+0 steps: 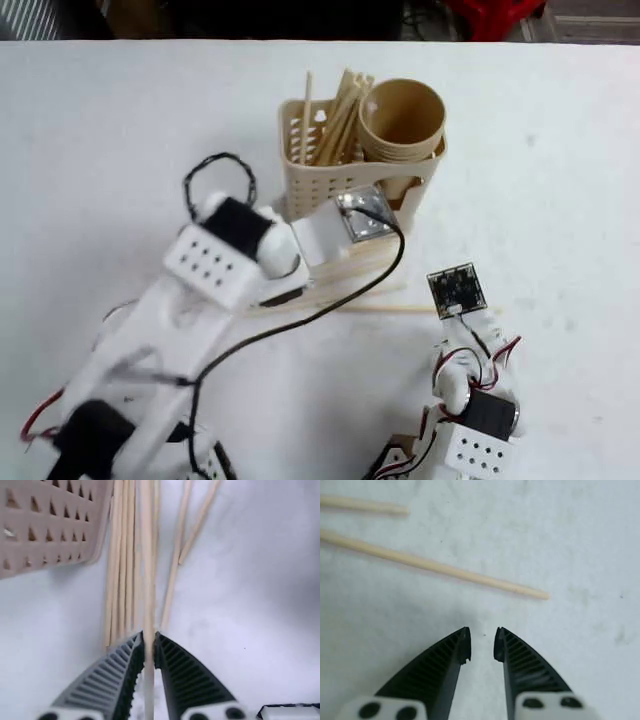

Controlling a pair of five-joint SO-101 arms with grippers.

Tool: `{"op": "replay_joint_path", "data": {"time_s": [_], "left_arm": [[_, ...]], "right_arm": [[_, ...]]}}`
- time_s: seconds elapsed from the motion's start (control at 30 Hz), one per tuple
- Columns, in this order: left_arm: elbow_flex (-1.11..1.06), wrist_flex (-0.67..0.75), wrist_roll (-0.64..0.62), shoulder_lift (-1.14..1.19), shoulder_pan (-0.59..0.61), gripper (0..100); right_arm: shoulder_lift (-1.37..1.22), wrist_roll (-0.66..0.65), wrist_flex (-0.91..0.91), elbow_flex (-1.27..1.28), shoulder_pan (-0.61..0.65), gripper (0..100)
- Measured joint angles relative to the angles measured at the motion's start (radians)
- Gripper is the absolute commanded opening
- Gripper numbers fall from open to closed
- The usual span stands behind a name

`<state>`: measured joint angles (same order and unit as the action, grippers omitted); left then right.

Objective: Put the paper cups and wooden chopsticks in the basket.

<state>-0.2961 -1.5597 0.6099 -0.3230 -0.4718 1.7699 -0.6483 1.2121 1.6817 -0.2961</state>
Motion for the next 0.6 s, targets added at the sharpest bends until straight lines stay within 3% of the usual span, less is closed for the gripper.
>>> {"op": "replay_joint_path", "data": {"time_s": [0.33, 0.47, 0.6], "left_arm": [[0.011, 0.063, -0.086, -0.305, 0.000, 2], [0.011, 0.284, -0.198, -0.370, 0.000, 2], [-0.011, 0.635, -0.321, -0.379, 0.000, 2]], "right_arm": [[0.000, 0.000, 0.000, 0.000, 0.000, 9.8], [0.000, 0.000, 0.000, 0.000, 0.000, 9.8], [0.000, 0.000, 0.000, 0.000, 0.000, 9.7]]}}
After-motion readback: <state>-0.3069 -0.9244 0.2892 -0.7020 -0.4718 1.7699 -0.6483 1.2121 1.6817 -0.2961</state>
